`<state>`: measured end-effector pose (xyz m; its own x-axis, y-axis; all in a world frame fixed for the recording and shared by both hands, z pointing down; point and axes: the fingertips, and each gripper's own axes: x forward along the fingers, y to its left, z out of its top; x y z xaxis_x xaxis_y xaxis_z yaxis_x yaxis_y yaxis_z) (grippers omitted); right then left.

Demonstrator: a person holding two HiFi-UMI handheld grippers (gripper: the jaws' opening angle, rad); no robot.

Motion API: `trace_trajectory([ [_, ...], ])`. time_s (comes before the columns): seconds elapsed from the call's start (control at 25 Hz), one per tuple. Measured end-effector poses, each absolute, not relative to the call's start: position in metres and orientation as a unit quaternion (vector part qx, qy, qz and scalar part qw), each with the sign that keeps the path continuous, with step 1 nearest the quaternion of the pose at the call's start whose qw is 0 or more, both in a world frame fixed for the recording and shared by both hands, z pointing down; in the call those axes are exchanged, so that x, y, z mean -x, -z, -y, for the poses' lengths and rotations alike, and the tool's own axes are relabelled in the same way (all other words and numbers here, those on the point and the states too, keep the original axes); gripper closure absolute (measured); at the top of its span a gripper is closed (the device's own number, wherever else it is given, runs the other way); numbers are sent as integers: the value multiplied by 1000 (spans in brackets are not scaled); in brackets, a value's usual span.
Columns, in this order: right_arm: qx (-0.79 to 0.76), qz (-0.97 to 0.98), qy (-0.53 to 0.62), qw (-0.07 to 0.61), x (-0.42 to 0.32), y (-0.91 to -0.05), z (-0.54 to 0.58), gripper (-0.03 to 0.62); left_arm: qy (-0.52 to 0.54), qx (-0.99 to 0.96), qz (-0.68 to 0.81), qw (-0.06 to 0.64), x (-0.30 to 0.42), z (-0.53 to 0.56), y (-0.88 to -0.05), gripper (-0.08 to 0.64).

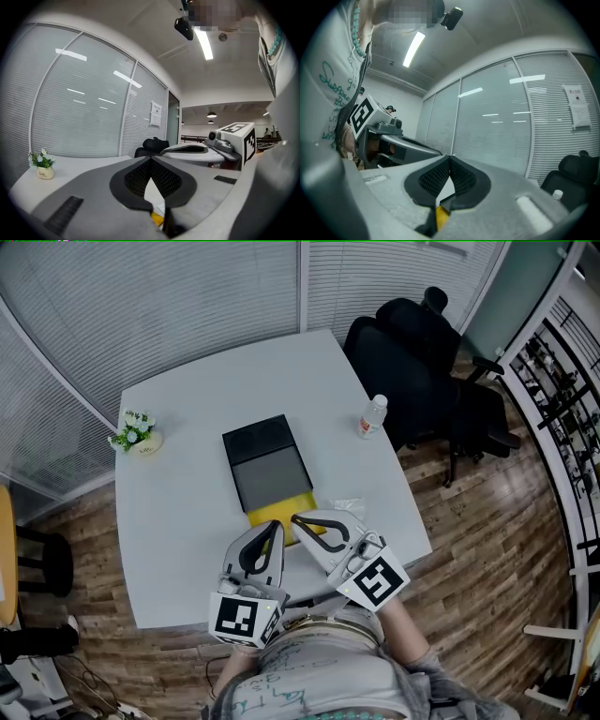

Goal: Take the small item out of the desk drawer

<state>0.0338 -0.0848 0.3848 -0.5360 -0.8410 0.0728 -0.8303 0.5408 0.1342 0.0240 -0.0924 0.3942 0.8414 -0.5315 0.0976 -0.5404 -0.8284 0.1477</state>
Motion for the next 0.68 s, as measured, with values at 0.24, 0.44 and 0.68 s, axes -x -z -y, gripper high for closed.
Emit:
trace_trajectory([
  [0.24, -475, 876, 45, 67, -33, -384, 81, 589, -29, -955, 282, 85, -23, 90, -394, 561],
  [0.44, -474, 877, 41, 69, -33, -385, 81, 589, -33, -956, 278, 83, -24, 89, -399, 563],
  [0.68, -471, 879, 41, 71, -32, -386, 80, 589, -35, -956, 278, 86, -27, 88, -399, 561],
])
